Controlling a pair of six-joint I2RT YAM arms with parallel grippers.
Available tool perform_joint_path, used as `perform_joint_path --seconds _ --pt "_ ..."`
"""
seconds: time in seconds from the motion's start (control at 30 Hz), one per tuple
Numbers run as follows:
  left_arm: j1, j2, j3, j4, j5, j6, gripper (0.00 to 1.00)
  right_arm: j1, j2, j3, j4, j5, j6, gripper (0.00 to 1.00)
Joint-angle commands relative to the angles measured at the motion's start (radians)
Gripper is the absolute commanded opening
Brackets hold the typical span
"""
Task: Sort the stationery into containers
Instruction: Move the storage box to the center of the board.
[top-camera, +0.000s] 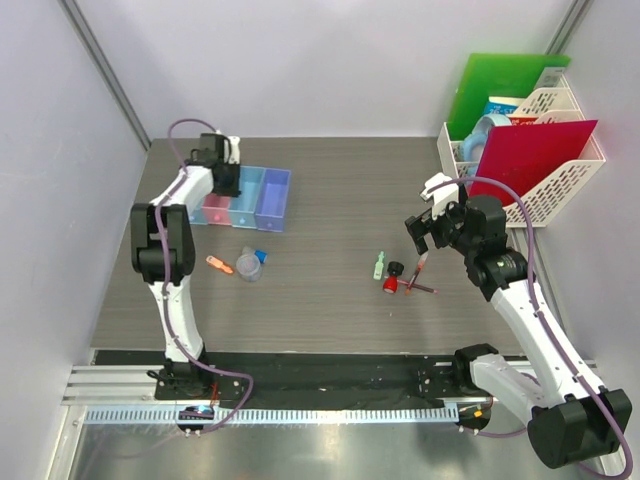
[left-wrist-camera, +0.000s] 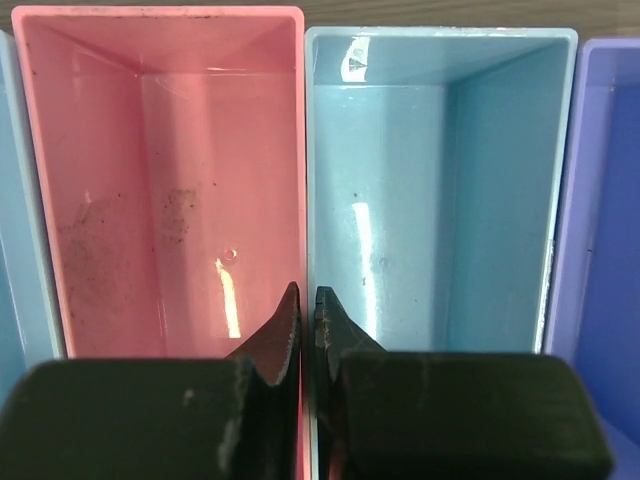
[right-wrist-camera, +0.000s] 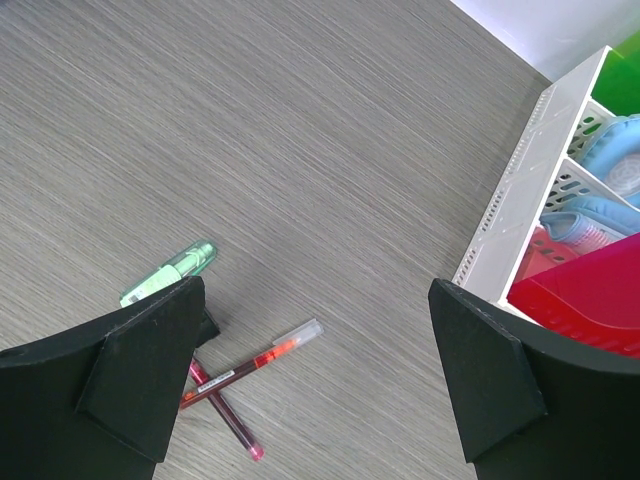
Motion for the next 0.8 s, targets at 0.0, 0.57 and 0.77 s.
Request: perform_joint_path --seconds 0.0,0.57,0.77 --pt "-0.118 0.040 0.134 -0.115 0.116 -0.083 0.00 -0.001 -0.004 0.006 0.044 -0.010 0.007 1.00" --pt "-0.327 0.226 0.327 -0.187 0.260 -0.192 0.01 -0.001 0.071 0.013 0.073 -0.006 0.037 1.00" --pt "-0.336 0.130 0.266 -0.149 0.360 -0.181 0.36 0.000 0.162 0.036 0.140 0.032 0.122 1.00"
